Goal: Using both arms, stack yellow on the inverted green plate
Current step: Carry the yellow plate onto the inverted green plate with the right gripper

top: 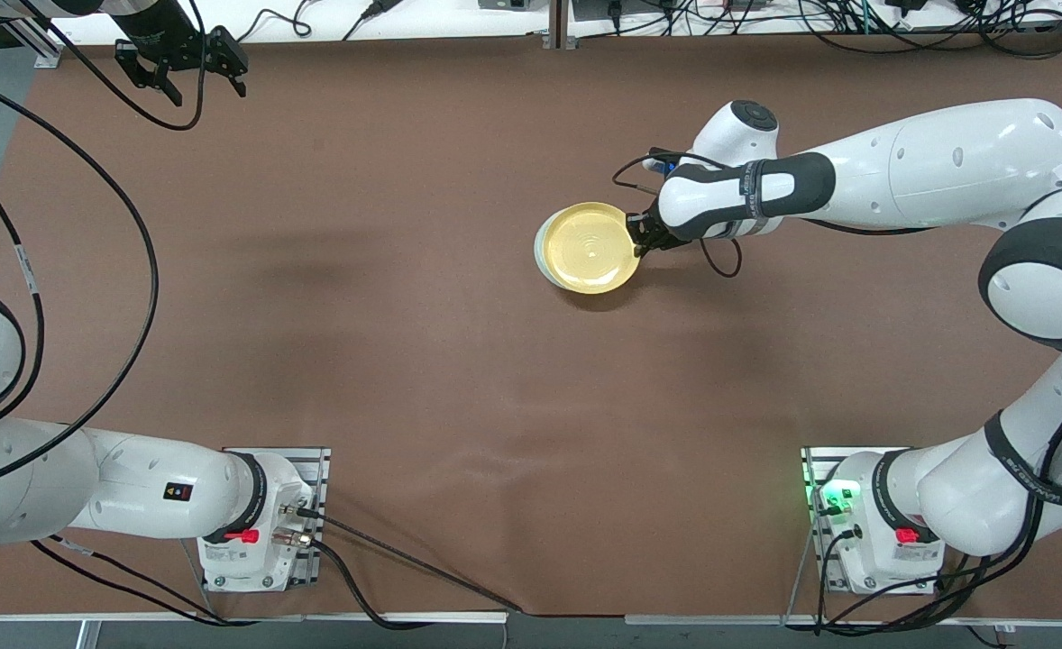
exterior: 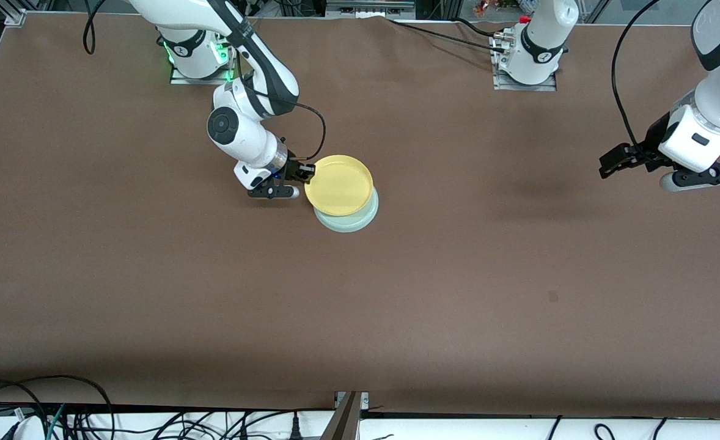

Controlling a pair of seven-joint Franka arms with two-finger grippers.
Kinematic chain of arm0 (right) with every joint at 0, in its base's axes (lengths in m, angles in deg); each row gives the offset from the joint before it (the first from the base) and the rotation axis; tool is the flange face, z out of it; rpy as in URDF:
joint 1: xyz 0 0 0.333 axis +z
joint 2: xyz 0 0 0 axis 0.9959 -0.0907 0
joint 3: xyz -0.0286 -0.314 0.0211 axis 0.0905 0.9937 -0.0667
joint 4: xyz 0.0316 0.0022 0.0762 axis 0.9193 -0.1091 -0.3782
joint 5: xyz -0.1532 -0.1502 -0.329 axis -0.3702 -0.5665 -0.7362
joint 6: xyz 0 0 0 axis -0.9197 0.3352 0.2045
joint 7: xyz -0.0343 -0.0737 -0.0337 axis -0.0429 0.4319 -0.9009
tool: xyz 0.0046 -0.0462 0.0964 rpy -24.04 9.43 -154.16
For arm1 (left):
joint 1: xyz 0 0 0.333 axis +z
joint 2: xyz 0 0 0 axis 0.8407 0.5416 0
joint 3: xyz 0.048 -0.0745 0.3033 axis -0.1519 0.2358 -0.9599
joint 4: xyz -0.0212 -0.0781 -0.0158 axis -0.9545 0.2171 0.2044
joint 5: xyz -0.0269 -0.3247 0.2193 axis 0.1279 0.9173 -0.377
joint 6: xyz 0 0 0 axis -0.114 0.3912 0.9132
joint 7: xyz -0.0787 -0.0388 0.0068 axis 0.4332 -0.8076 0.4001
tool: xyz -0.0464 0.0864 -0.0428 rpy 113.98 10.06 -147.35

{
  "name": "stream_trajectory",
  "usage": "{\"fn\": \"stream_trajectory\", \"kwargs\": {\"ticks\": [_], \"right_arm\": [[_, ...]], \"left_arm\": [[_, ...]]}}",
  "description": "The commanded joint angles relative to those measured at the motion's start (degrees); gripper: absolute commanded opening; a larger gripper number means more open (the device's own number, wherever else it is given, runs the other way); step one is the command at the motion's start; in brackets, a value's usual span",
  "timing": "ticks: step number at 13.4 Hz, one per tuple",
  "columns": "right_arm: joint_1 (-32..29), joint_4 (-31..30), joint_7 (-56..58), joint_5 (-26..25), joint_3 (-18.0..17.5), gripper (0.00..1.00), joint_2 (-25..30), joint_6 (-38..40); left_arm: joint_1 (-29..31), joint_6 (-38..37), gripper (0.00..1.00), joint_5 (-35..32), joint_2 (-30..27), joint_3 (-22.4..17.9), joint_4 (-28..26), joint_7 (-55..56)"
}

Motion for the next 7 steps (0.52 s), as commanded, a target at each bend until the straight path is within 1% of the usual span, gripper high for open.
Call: {"fn": "stream_trajectory", "kwargs": {"ticks": [1,3,7], "right_arm": [[-0.1,-0.7,-0.2,0.7,-0.7,0.00,-1.1,-3.6],[0.8,-0.5,-0.2,0.7,-0.7,0.00,-2.4,-6.2],[0.9,0.3,-0.2,0.7,-0.8,0.00,-2.7,-6.5]], "left_arm": [[0.6,0.6,1.00,-3.1,0.6,0.4,1.0,-0.9],[0.5,0.5,1.00,-3.1,1.3,0.4,2.2,-0.9],[0.8,0.5,1.00,-3.1,1.7,0.4,2.3,-0.9]]}}
